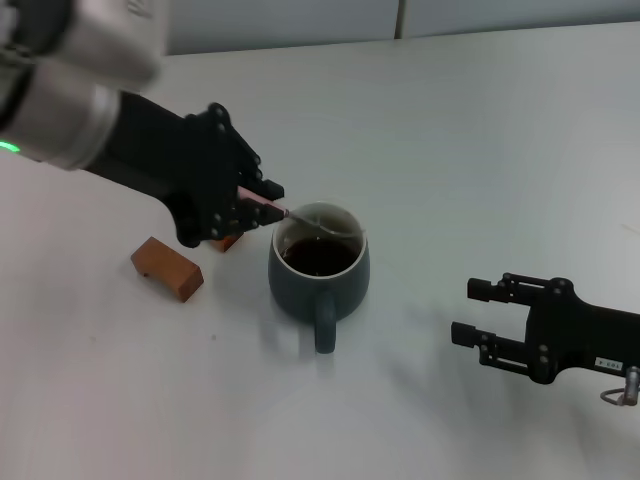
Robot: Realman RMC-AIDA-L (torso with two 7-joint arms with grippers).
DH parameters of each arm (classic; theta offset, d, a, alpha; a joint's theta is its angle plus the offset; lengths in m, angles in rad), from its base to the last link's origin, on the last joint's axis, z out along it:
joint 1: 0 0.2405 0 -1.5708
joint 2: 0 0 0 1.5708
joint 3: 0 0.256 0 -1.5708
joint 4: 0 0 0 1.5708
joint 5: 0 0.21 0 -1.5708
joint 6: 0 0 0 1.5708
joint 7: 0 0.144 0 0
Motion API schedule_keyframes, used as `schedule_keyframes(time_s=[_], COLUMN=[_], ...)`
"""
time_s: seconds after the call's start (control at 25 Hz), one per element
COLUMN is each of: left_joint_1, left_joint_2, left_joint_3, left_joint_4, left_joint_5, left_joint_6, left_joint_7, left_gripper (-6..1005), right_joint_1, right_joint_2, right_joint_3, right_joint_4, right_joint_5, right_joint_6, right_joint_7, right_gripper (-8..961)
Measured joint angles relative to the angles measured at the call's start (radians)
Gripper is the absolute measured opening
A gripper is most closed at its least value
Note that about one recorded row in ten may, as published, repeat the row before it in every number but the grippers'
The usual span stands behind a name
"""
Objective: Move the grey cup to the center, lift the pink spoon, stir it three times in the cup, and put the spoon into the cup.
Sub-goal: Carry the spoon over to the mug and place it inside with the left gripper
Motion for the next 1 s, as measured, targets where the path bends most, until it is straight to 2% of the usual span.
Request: schedule_keyframes(time_s=[0.08,0.12,0.16,0.36,0.52,0.68,1.0], left_joint_1=[-0.027,-0.027,-0.037,-0.064,-0.073,-0.087,-0.108], left_joint_2=[-0.003,-0.003,-0.004,-0.007,-0.007,-0.007,-0.009], left_joint_3=[0.070,0.070,0.116,0.212,0.240,0.332,0.404], left_joint_4=[0.013,0.013,0.019,0.024,0.022,0.017,0.010], left_joint_5=[0.068,0.068,0.107,0.182,0.213,0.292,0.357], left_joint_6=[-0.016,-0.016,-0.033,-0.055,-0.064,-0.091,-0.094], left_joint_7=[-0.027,-0.027,-0.045,-0.077,-0.093,-0.125,-0.161], left_gripper=[133,133,133,133,133,133,133], right_joint_1=[-0.001,-0.001,-0.001,-0.002,-0.001,-0.001,0.002], right_joint_2=[0.000,0.000,0.000,0.000,0.000,0.000,0.000], right_joint_3=[0.000,0.000,0.000,0.000,-0.001,0.000,-0.003], right_joint_4=[0.000,0.000,0.000,0.000,0.000,0.001,0.001], right_joint_5=[0.000,0.000,0.000,0.000,0.000,0.000,0.000], right_joint_6=[0.000,0.000,0.000,0.000,0.000,0.000,0.000], right_joint_7=[0.000,0.000,0.000,0.000,0.000,-0.001,-0.001], right_gripper=[622,622,622,622,622,622,621])
